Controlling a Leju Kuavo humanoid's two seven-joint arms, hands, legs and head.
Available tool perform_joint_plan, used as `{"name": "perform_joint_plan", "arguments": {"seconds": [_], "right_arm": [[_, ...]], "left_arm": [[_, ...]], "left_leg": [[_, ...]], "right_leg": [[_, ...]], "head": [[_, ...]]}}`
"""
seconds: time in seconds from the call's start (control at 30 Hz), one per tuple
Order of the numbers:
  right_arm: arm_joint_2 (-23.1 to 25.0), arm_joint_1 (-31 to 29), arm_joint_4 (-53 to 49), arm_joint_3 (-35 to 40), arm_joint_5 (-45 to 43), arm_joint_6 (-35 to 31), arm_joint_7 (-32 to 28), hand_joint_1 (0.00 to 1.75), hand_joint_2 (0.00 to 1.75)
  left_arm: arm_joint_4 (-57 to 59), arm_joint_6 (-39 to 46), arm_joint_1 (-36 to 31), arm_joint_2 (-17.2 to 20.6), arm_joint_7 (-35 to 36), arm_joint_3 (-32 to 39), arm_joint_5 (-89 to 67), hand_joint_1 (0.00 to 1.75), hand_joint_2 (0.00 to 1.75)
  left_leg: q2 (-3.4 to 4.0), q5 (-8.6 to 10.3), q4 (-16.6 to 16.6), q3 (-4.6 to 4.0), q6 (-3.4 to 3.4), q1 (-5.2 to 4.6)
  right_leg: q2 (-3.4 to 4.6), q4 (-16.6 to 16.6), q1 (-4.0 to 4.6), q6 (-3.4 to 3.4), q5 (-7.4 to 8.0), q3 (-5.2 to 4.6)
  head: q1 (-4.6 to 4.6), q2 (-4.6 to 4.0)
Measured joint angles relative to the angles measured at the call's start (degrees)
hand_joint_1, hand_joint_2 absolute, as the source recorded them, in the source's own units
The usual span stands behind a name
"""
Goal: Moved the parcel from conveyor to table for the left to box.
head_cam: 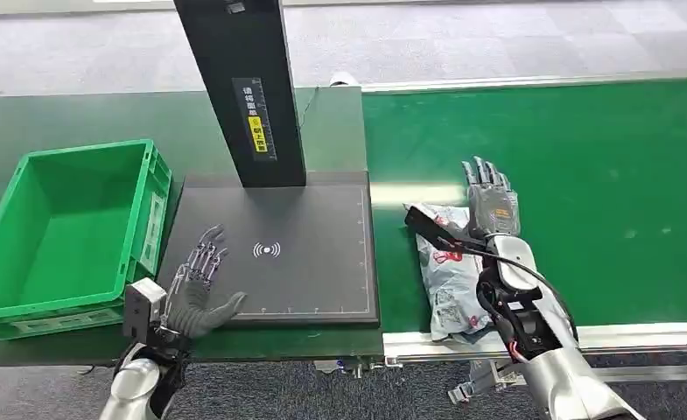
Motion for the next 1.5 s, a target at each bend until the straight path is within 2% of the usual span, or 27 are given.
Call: {"name": "perform_joint_plan", "arguments": {"seconds": [0.2,0.3,0.37,0.47,0.5,0.73,1.27,1.37,1.5], "right_arm": [[-0.09,0.0,1.68,-1.99,1.2,5.81,3.45,0.0,1.75],[-0.02,-0.01,3.51,-2.53,1.25,8.51,3.19,0.0,1.75],[0.18,-0.01,4.66,-2.58,0.34,10.87,0.31,0.0,1.75],[0.44,0.04,5.57,-2.21,-4.34,16.93,-10.57,0.0,1.75],[0.44,0.06,5.64,-1.96,-5.53,17.88,-12.34,0.0,1.75],[0.44,0.1,5.11,0.96,-10.01,21.9,-17.53,0.0,1.75],[0.55,-2.91,7.19,10.14,-11.65,22.09,-17.58,0.0,1.75],[0.52,-3.18,7.58,10.89,-11.39,20.49,-14.93,0.0,1.75],[0.17,-3.65,7.78,11.06,-10.3,16.45,-7.4,0.0,1.75]], "left_arm": [[0.44,0.0,-0.29,-0.22,0.5,0.0,-0.81,0.0,1.75],[1.07,0.24,-0.81,-0.37,0.76,-0.04,-0.9,0.0,1.75],[1.27,0.26,-0.96,-0.48,0.77,-0.07,-0.9,0.0,1.75],[1.75,-0.02,-1.22,-0.57,0.74,-0.09,-0.9,0.0,1.75],[1.95,-0.11,-1.41,-0.57,0.7,-0.09,-0.92,0.0,1.75],[2.78,-0.04,-1.95,-0.55,0.59,-0.04,-0.9,0.0,1.75],[2.78,0.26,-1.66,-0.48,0.94,0.02,-1.29,0.0,1.75],[2.71,0.46,-1.42,-0.48,1.25,0.13,-1.27,0.0,1.75],[0.94,0.9,0.34,-0.61,2.1,0.72,-1.29,0.0,1.75]], "left_leg": [[0.0,0.0,0.0,0.0,0.0,0.0],[0.01,0.0,0.0,-0.01,0.0,0.0],[0.01,0.0,0.0,-0.01,0.0,0.0],[0.02,0.0,0.0,0.0,0.0,0.0],[0.01,0.0,0.0,0.0,0.0,0.0],[0.04,0.0,0.0,-0.01,0.0,-0.01],[0.0,0.0,0.0,-0.02,0.0,0.0],[0.0,0.0,0.0,-0.02,0.0,0.0],[0.0,0.0,0.0,-0.02,0.0,0.0]], "right_leg": [[0.0,-0.01,0.0,0.0,0.0,0.0],[0.0,0.0,0.0,0.0,0.0,0.01],[0.0,0.0,0.0,0.0,0.0,0.01],[0.01,0.0,0.0,0.0,0.0,-0.01],[0.01,0.0,0.01,0.0,0.0,-0.01],[0.01,0.0,0.0,0.0,0.0,0.0],[0.0,0.0,0.0,0.0,0.0,0.01],[0.0,0.0,0.0,0.0,0.0,0.01],[0.0,0.0,0.0,0.0,0.0,-0.01]], "head": [[0.0,0.0],[0.0,0.0],[-0.02,0.0],[0.0,0.0],[0.0,0.0],[0.0,0.0],[0.0,0.0],[-0.02,0.0],[0.0,0.0]]}}
